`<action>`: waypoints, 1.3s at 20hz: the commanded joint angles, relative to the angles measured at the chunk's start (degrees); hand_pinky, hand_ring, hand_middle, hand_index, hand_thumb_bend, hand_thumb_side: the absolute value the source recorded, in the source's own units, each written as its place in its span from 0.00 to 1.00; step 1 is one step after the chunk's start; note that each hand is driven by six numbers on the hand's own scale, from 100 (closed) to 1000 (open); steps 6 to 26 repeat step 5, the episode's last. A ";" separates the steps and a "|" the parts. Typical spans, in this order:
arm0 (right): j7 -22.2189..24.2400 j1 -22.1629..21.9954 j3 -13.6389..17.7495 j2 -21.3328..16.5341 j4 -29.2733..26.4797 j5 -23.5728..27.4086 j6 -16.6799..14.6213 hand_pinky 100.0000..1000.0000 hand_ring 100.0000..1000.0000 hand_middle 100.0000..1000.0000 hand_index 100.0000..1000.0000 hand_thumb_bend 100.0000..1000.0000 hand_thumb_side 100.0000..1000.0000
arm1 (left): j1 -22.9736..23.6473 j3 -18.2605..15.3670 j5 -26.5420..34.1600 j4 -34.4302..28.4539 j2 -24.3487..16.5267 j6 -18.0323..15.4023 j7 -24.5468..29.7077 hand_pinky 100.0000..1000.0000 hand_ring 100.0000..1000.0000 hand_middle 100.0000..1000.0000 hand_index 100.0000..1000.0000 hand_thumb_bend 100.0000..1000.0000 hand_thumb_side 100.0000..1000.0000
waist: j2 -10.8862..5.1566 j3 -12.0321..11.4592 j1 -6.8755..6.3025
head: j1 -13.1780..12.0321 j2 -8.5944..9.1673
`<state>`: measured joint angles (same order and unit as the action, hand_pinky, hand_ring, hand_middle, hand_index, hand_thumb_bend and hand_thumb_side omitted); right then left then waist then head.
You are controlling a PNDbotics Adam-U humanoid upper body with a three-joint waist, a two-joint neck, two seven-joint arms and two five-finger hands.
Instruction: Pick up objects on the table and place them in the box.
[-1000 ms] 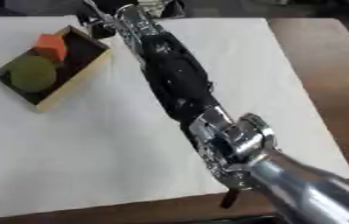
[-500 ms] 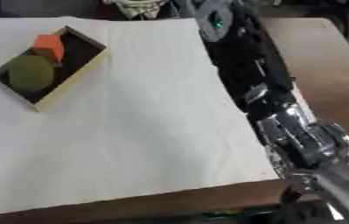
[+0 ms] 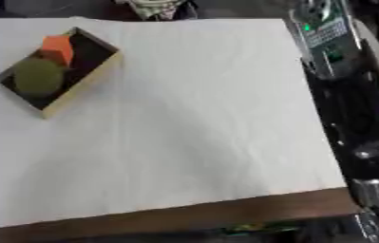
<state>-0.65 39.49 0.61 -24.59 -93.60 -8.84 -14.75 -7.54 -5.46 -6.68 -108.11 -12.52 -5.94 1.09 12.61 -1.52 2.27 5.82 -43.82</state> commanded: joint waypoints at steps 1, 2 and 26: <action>-0.31 -3.45 2.83 -0.43 -4.96 3.07 0.77 0.76 0.75 0.66 0.86 0.00 0.41 | -0.09 -0.65 -0.36 -0.73 -1.11 -0.07 -0.37 0.46 0.92 0.67 0.77 0.00 0.69 | -1.08 0.31 -0.28 | -1.26 -0.29; -0.33 -5.30 3.48 0.27 -5.99 3.66 0.87 0.76 0.75 0.66 0.85 0.00 0.41 | -0.04 -0.69 -0.38 -0.71 -1.08 -0.06 -0.42 0.46 0.93 0.67 0.77 0.00 0.69 | -1.06 0.43 -0.33 | -1.62 -0.29; 0.04 -10.04 4.81 2.53 -8.04 5.38 1.14 0.75 0.74 0.64 0.85 0.00 0.41 | -0.01 -0.78 -0.42 -0.71 -0.99 -0.10 -0.59 0.46 0.93 0.67 0.77 0.00 0.69 | -0.95 0.82 -0.49 | -2.80 -0.29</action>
